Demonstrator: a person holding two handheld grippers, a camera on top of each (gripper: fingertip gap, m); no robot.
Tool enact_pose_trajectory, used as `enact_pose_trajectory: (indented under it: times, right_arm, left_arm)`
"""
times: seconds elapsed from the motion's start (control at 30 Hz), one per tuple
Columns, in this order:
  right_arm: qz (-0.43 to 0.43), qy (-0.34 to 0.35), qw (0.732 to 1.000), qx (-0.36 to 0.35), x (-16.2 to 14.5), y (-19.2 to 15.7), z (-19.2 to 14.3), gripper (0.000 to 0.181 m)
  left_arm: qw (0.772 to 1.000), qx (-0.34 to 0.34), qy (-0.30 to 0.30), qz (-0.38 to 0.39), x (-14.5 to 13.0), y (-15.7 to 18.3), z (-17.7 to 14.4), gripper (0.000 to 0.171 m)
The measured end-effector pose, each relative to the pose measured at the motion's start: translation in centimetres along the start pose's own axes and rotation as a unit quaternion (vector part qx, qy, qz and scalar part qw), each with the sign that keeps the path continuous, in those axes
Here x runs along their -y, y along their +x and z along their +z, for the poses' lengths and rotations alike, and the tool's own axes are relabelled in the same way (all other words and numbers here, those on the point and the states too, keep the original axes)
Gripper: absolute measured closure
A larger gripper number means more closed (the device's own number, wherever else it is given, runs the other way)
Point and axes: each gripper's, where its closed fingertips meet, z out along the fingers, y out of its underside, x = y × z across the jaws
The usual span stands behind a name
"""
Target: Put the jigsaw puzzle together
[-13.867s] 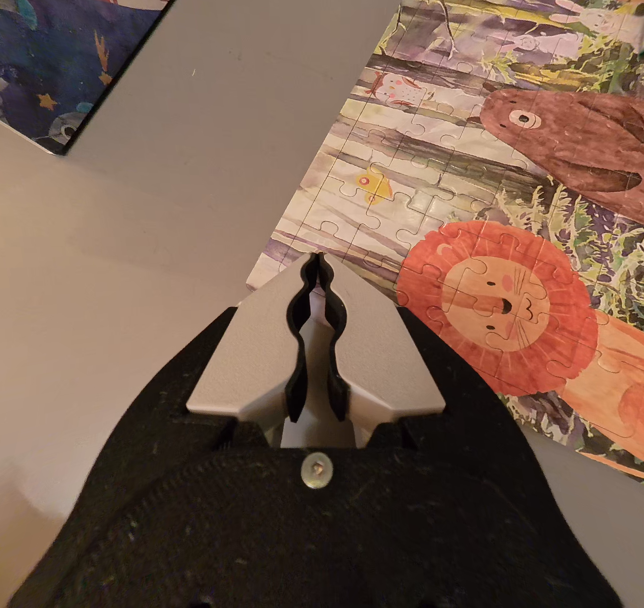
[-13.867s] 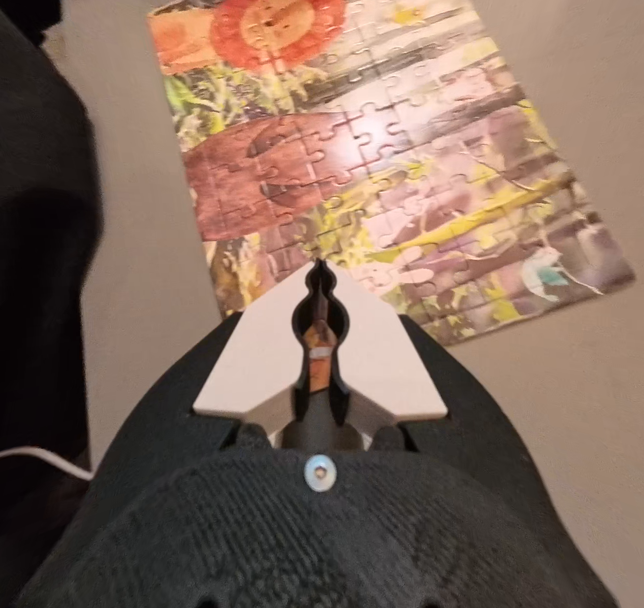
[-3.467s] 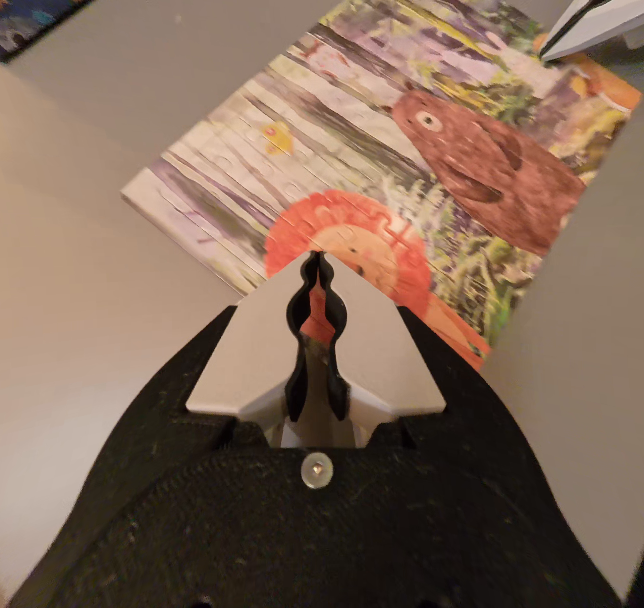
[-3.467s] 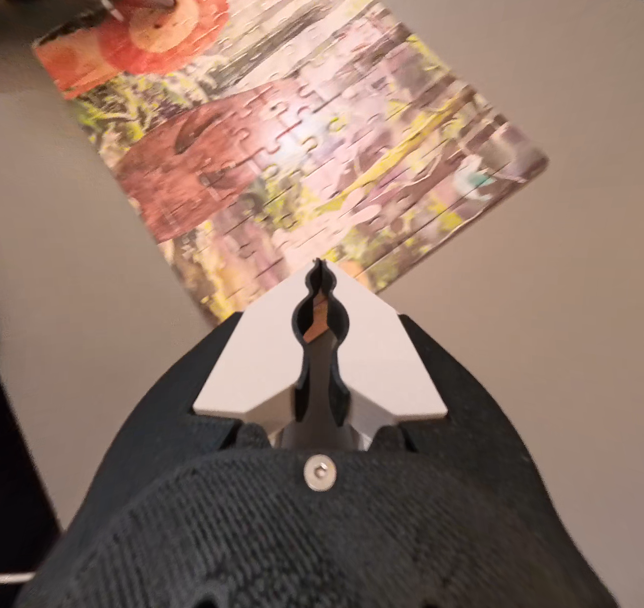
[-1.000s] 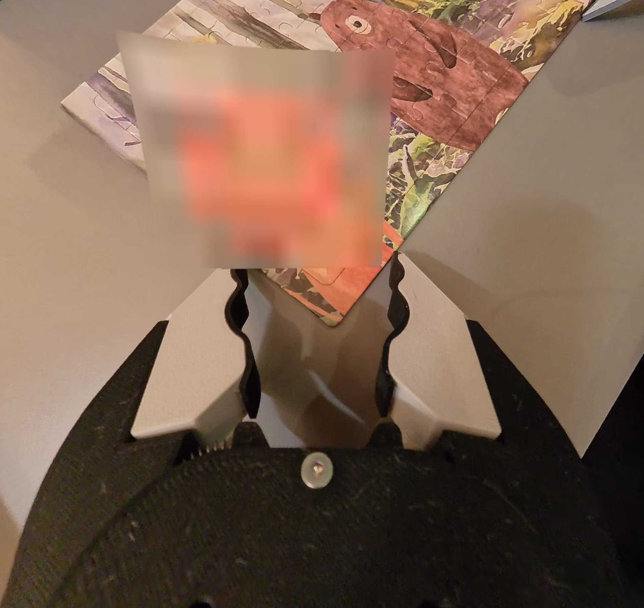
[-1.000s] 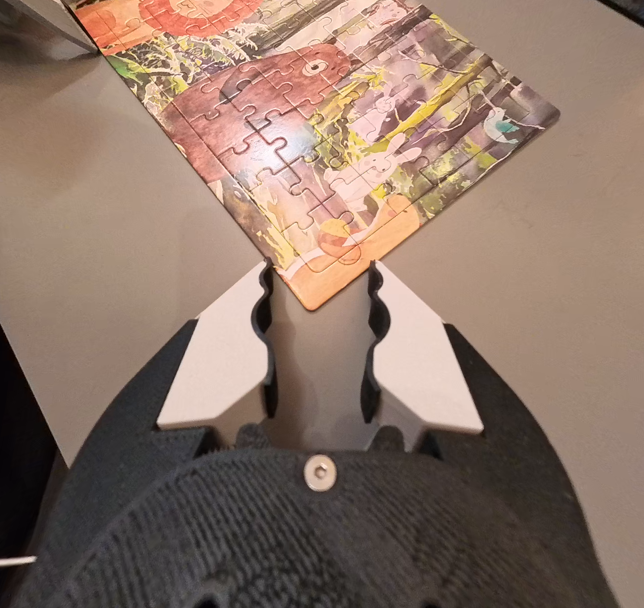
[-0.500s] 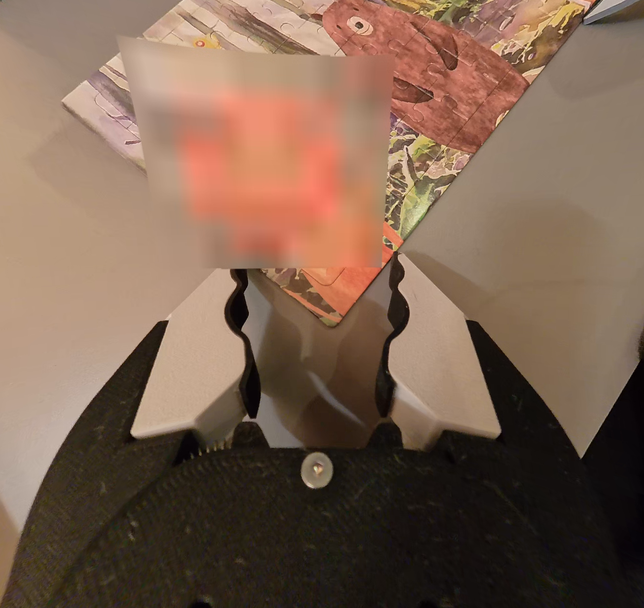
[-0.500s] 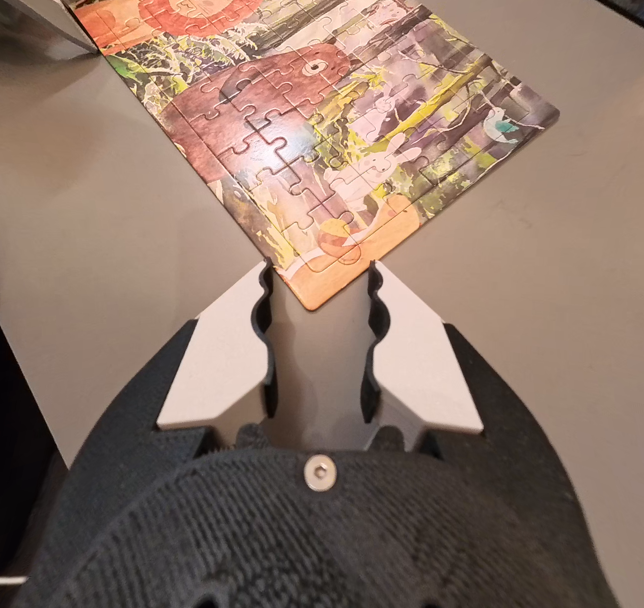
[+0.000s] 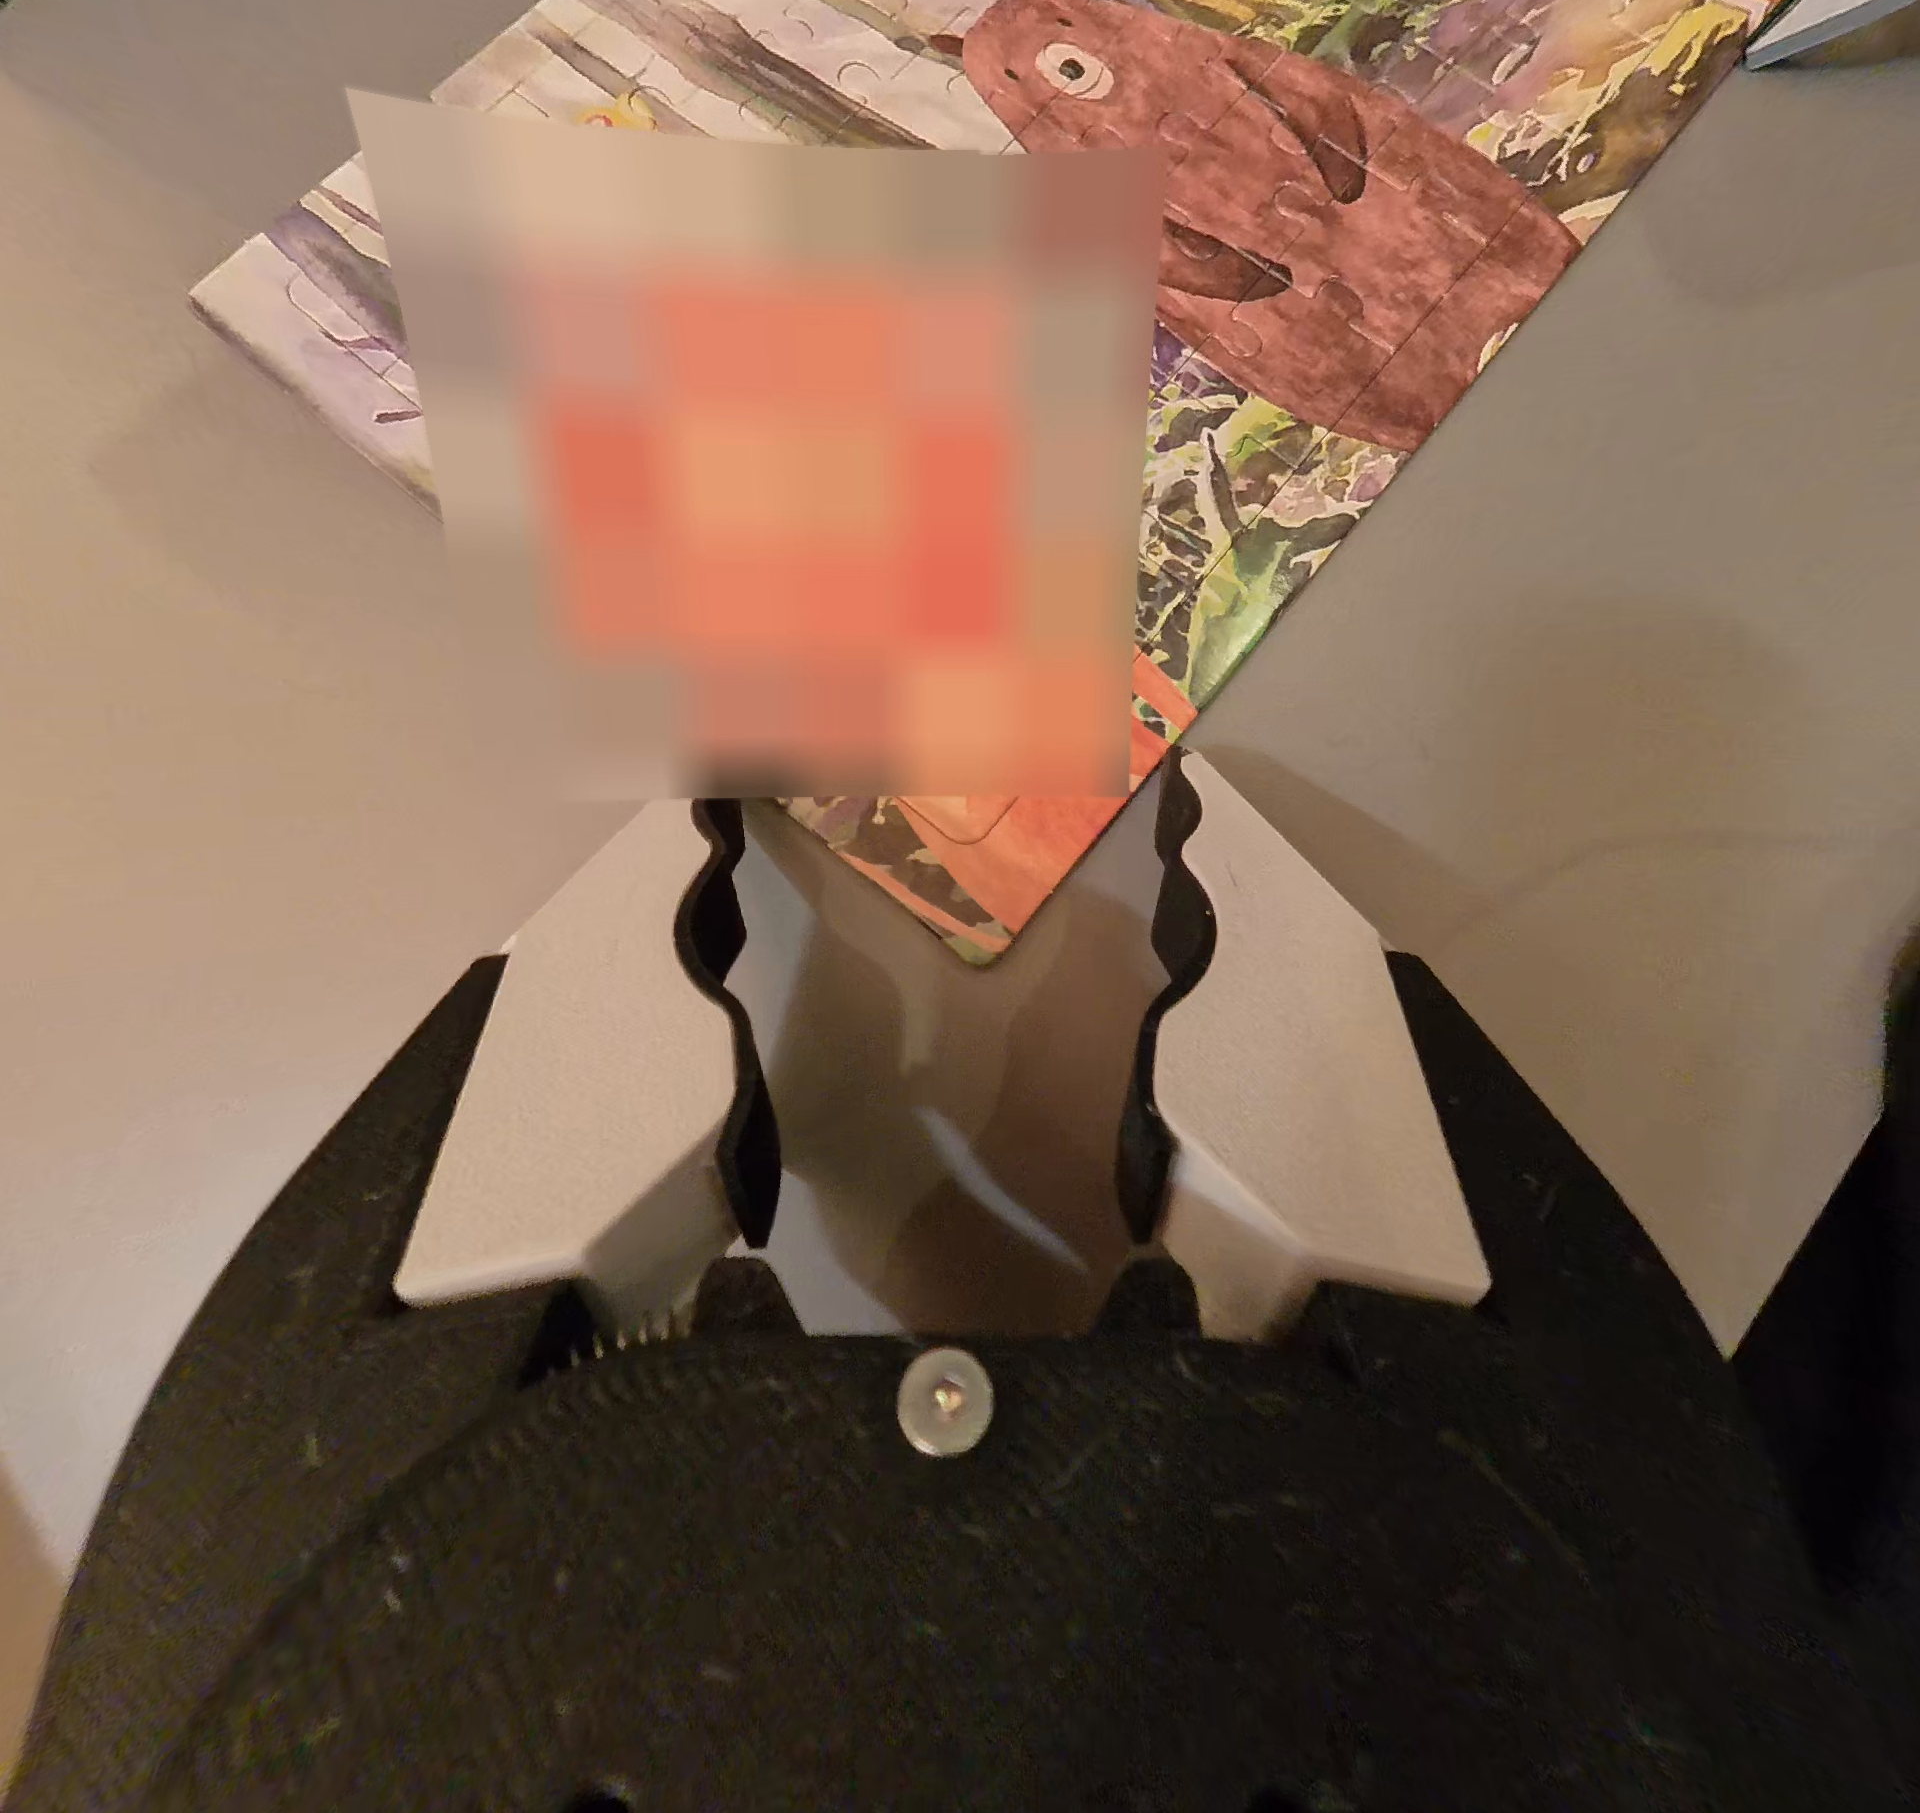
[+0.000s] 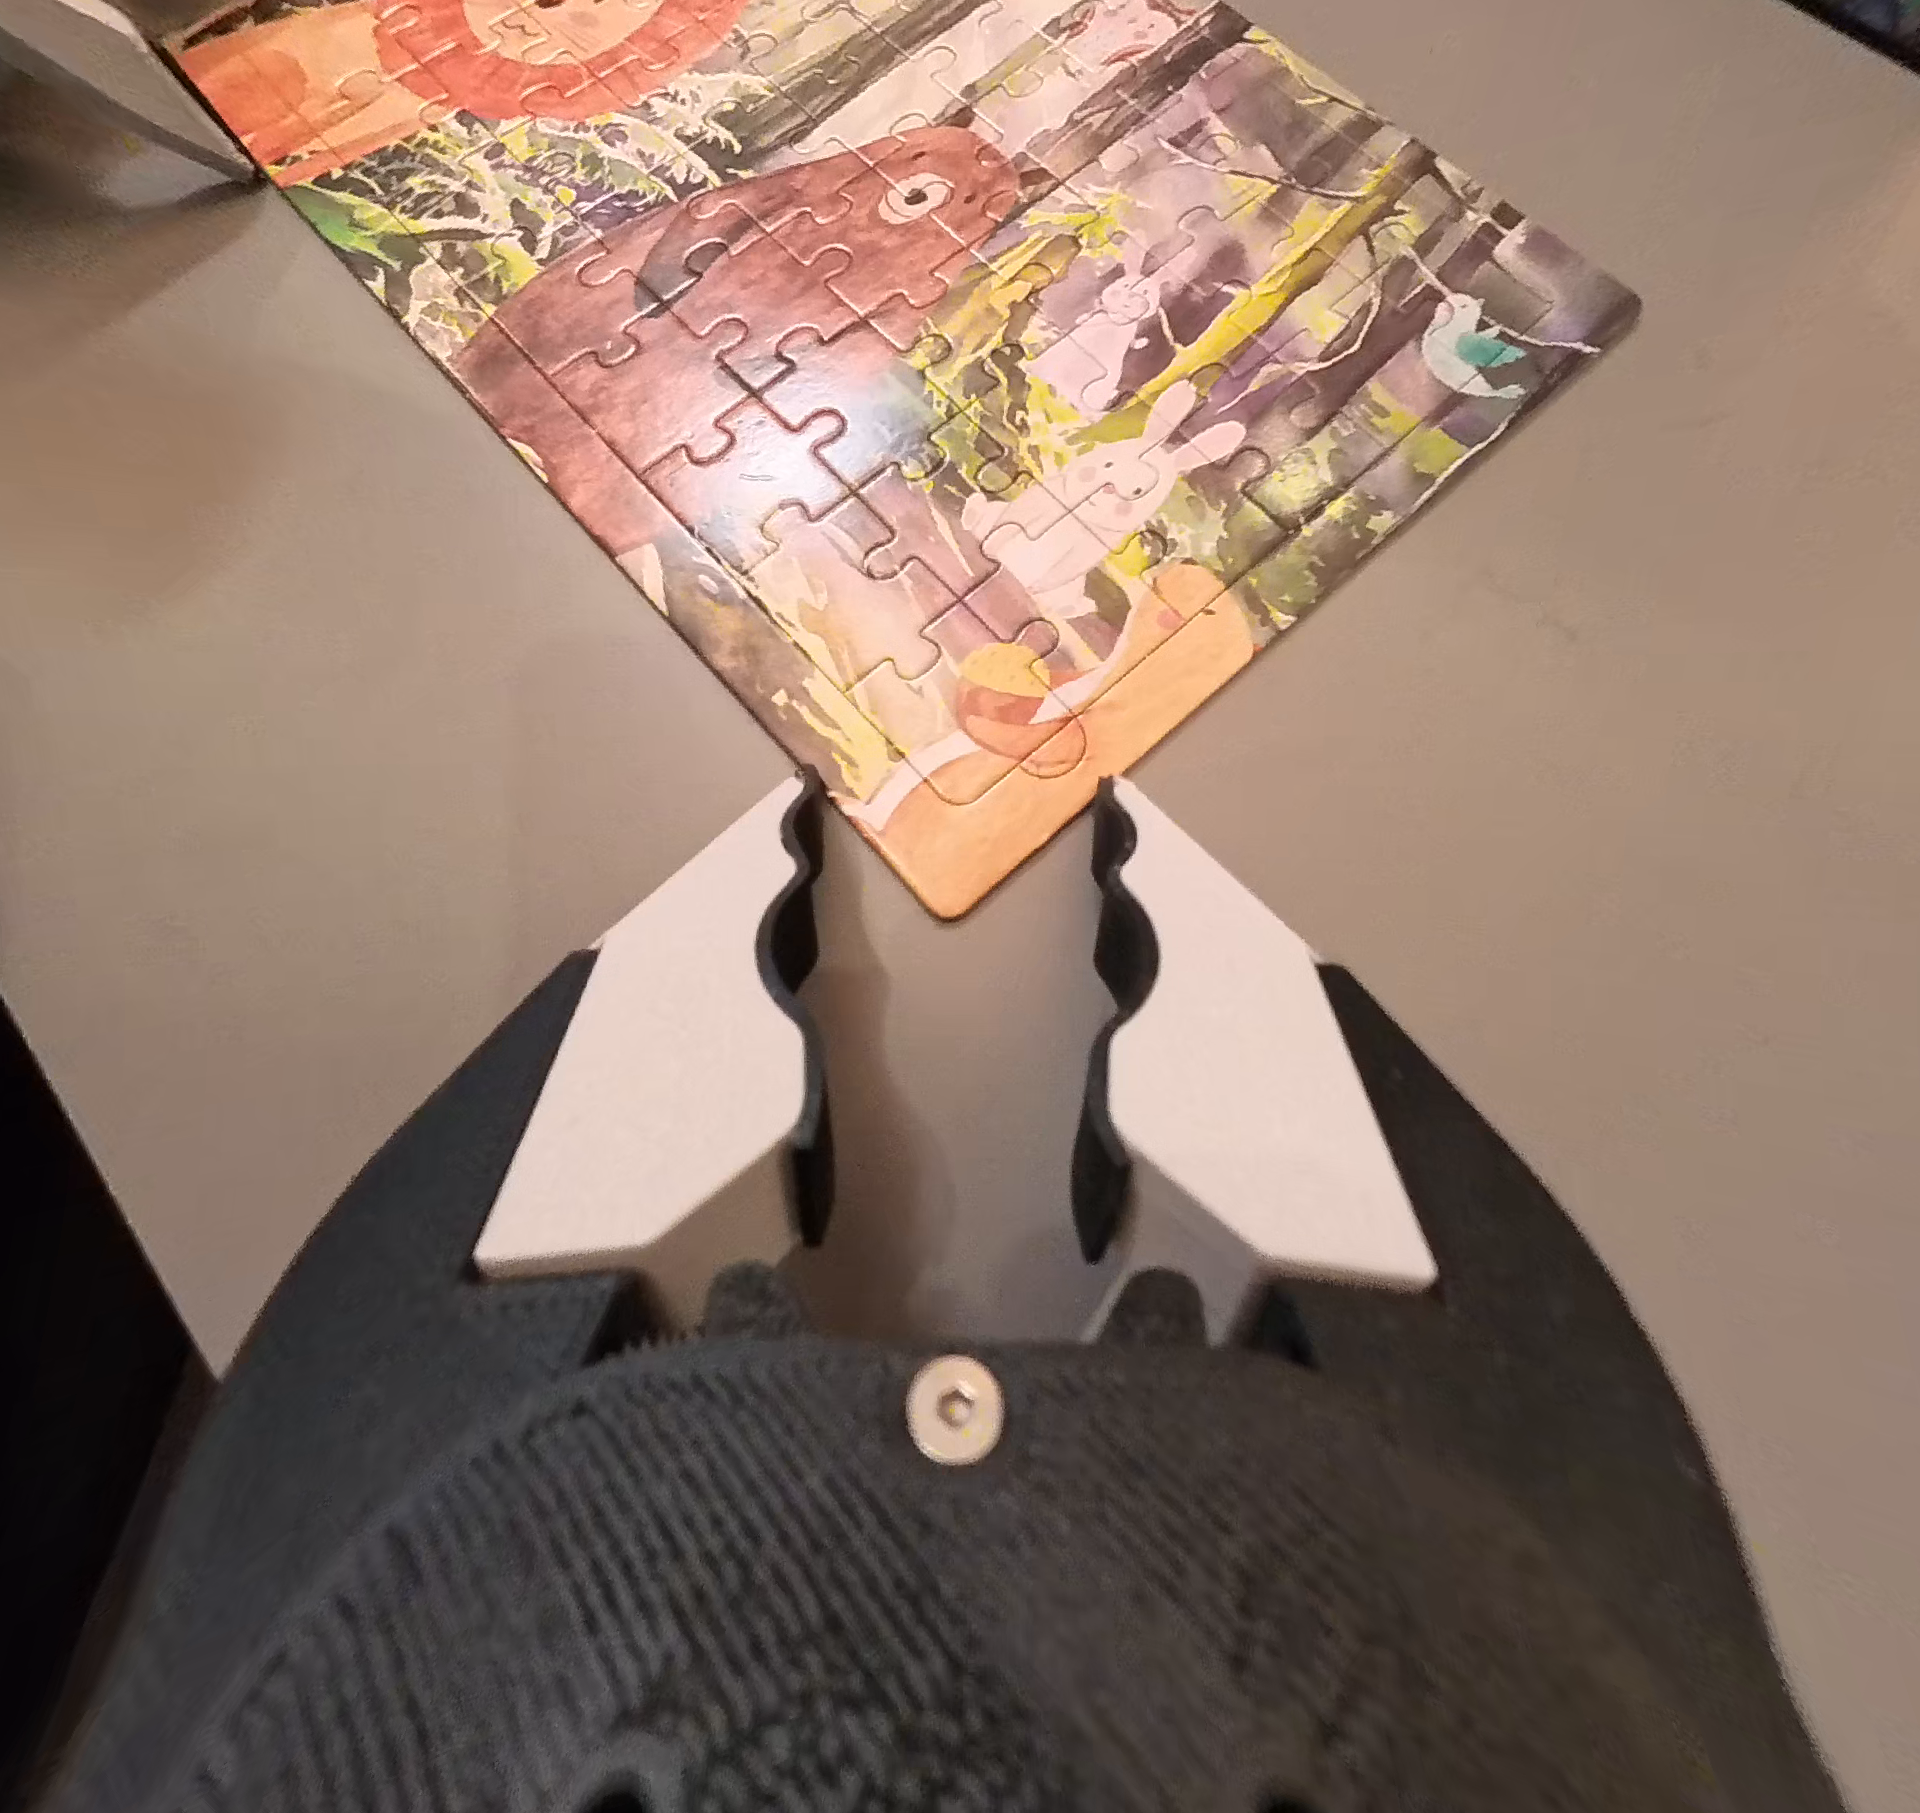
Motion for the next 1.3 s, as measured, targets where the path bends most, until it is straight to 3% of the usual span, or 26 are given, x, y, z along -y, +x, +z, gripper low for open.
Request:
enact_pose_trajectory:
  times: [0.2, 0.33, 0.57, 0.73, 0.77, 0.83, 1.0, 1.13, 1.23, 1.3]
  right_arm:
    - [0.009, 0.000, 1.000, -0.012, -0.2, -1.0, -0.2, 0.128]
    - [0.016, -0.002, 1.000, -0.019, -0.4, -2.4, -0.4, 0.118]
    - [0.013, -0.006, 1.000, -0.014, -1.8, -6.0, -1.9, 0.117]
    - [-0.001, -0.040, 0.994, 0.100, -3.2, -11.5, -4.4, 0.119]
    - [-0.002, -0.036, 0.990, 0.139, -3.0, -12.8, -5.1, 0.126]
    - [0.009, -0.002, 0.984, 0.177, -1.5, -13.9, -6.1, 0.123]
    - [-0.047, 0.062, 0.997, 0.004, 1.1, -5.7, -6.1, 0.108]
    - [-0.081, 0.030, 0.992, -0.091, 0.5, 1.0, -5.2, 0.101]
    - [-0.120, 0.004, 0.985, -0.122, 0.7, 5.2, -4.9, 0.100]
    - [-0.100, -0.016, 0.990, -0.103, 0.0, 6.9, -4.2, 0.096]
  left_arm:
    - [1.000, 0.001, 0.001, -0.003, -0.2, 0.2, -0.2, 0.093]
    - [1.000, -0.011, 0.002, -0.009, 0.0, 0.6, -0.3, 0.095]
    - [0.992, -0.079, 0.025, -0.094, 0.0, 0.9, -1.4, 0.096]
    - [0.994, -0.071, 0.026, -0.083, -0.2, 0.6, -1.7, 0.098]
    - [0.994, -0.070, 0.025, -0.076, -0.2, 0.5, -1.6, 0.098]
    - [0.995, -0.074, 0.025, -0.068, -0.1, 0.6, -1.5, 0.098]
    - [0.994, -0.104, 0.017, -0.019, 1.3, 0.6, 0.3, 0.105]
    - [0.990, -0.140, 0.001, 0.005, 3.3, 0.8, 2.2, 0.105]
    - [0.986, -0.165, -0.007, 0.033, 4.8, 1.3, 3.7, 0.100]
    - [0.981, -0.179, 0.009, 0.067, 5.6, 2.4, 3.7, 0.096]
